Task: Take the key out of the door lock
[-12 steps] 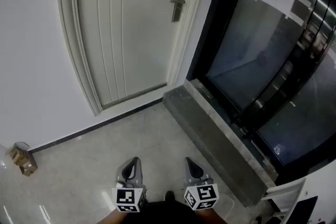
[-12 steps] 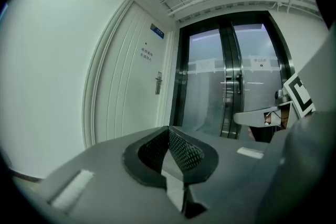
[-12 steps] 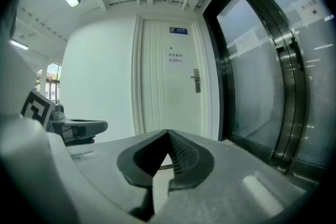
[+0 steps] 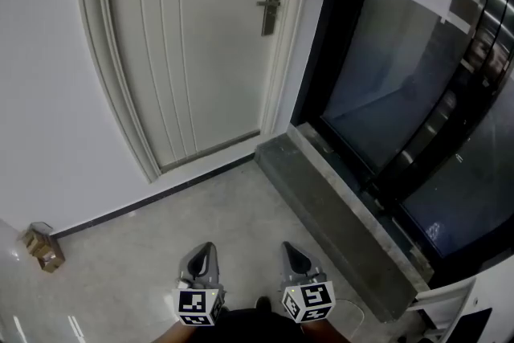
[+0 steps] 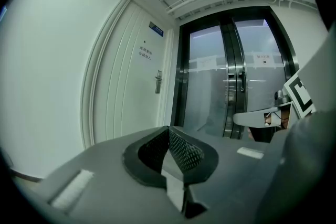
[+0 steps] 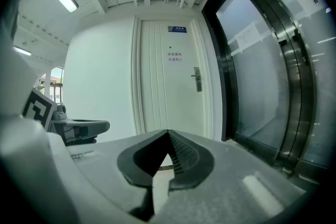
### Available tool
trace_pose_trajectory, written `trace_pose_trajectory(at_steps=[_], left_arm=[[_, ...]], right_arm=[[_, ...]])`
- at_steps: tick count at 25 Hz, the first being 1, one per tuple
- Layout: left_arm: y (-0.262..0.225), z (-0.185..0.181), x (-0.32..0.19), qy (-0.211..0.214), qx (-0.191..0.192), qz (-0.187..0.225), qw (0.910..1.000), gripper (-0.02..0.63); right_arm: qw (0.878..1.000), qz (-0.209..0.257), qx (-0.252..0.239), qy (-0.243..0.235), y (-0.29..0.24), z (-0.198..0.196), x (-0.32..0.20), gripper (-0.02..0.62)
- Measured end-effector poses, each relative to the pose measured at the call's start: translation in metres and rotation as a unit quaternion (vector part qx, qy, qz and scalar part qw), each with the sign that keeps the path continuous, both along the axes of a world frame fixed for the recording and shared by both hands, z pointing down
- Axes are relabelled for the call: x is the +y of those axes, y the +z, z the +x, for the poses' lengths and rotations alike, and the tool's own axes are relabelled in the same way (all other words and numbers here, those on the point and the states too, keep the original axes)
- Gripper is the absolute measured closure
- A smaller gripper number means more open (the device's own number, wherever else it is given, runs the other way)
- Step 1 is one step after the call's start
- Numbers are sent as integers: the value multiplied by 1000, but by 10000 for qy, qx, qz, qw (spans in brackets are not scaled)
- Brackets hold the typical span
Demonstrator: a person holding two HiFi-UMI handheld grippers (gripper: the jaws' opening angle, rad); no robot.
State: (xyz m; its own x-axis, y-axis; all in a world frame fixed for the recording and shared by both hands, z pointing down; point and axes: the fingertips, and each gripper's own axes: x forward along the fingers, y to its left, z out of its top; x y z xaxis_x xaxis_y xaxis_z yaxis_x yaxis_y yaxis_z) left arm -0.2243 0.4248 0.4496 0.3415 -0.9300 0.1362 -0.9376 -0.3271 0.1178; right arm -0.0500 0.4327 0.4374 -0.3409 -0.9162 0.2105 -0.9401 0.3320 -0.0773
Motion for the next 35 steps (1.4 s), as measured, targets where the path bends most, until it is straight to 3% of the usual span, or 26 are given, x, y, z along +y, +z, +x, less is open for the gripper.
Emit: trace_pose_trajectory(at_steps=[23, 35], left_arm=[[1, 118, -48, -262, -476, -37, 9985, 589], [8, 145, -130, 55, -359, -90, 9993, 589]], right_arm=[[9993, 8, -303, -229, 17, 125, -42, 604], [9998, 26, -182, 11, 18, 143, -102, 604]])
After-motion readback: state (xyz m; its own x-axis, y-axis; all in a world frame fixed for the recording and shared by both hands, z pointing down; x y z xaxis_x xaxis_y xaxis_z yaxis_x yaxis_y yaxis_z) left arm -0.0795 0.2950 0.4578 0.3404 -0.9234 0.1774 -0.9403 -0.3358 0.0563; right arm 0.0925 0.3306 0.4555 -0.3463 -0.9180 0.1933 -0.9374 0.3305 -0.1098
